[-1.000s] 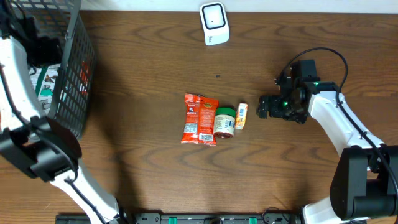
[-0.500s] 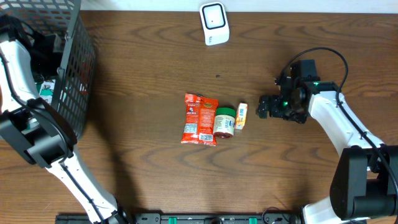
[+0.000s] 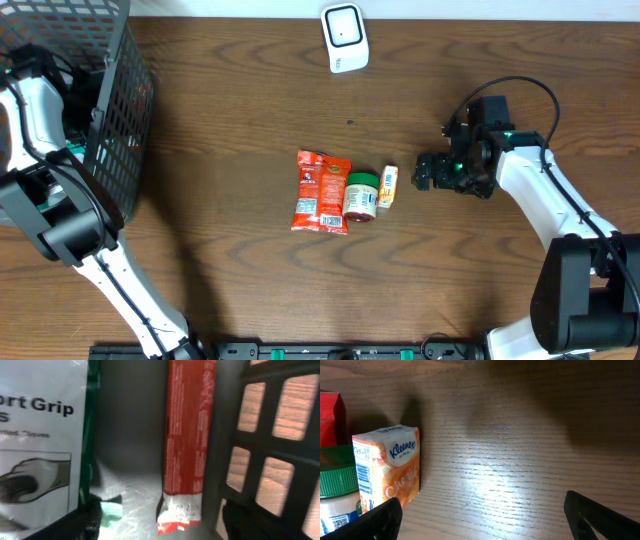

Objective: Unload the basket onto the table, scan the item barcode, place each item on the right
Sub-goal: 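Grasp the long red stick packet in the basket with the left gripper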

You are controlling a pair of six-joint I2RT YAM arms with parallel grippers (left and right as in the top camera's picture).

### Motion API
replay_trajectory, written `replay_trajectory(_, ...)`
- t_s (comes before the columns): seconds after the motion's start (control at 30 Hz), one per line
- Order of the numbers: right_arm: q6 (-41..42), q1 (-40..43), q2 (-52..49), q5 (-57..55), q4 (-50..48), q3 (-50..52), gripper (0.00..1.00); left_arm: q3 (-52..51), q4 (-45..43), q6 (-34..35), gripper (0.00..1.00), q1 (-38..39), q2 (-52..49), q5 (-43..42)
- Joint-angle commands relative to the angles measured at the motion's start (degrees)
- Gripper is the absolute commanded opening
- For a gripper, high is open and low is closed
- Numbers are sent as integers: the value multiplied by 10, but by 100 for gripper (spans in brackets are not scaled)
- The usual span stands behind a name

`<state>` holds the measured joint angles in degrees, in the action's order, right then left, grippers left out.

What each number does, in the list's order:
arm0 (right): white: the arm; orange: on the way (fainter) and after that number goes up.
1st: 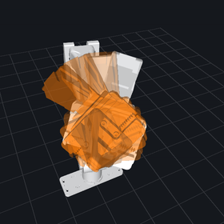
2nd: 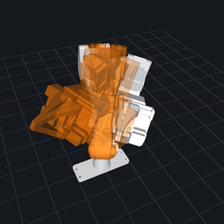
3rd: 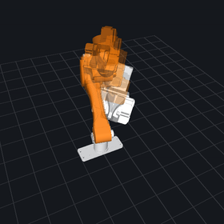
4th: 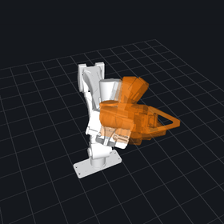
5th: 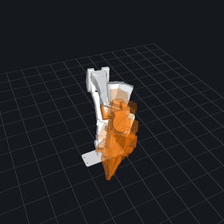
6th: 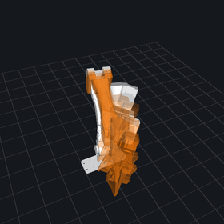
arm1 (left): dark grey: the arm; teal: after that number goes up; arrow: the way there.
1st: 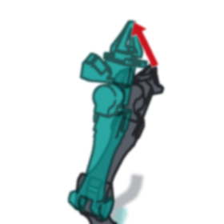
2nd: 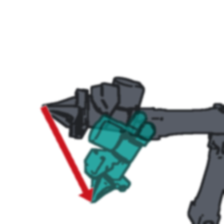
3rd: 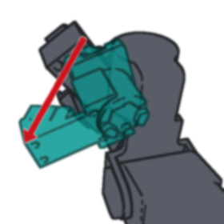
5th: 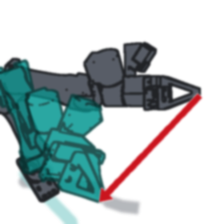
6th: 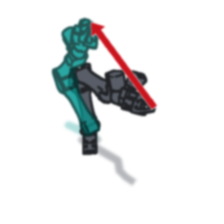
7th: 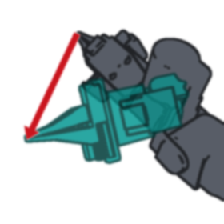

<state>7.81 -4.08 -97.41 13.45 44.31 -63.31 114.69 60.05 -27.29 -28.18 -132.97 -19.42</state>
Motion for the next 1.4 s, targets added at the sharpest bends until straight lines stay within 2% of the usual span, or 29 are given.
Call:
replay_trajectory(0.0,-2,3,4,-1,0,-7,99,-23,-15,-8,72,4,-9,-7)
replay_trajectory(0.07,-2,3,4,-1,0,-7,99,-35,-28,-8,68,8,-9,-7)
replay_trajectory(0.27,-2,3,4,-1,0,-7,99,-93,-86,-7,67,23,-9,3)
replay_trajectory(0.37,-2,3,4,-1,0,-7,99,-109,-103,-5,48,26,-9,25)
replay_trajectory(0.5,-2,3,4,-1,0,-7,99,-118,-112,-1,46,26,-9,25)
replay_trajectory(0.53,-2,3,4,-1,0,-7,99,-123,-113,-1,35,26,-9,25)
replay_trajectory(0.6,-2,3,4,-1,0,-7,99,-124,-113,-1,19,26,-9,25)
replay_trajectory(0.63,-2,3,4,-1,0,-7,99,-124,-114,0,13,26,-9,25)
replay_trajectory(0.7,-2,3,4,-1,0,-7,99,-119,-115,2,7,25,-6,26)
replay_trajectory(0.87,-2,3,4,-1,0,-7,99,-94,-123,41,7,25,51,28)
replay_trajectory(1.0,-2,3,4,-1,0,-7,99,-94,-141,62,7,25,129,67)
replay_trajectory(1.27,-2,3,4,-1,0,-7,99,-94,-173,176,7,25,278,196)
replay_trajectory(1.37,-2,3,4,-1,0,-7,99,-94,-176,222,7,25,332,206)
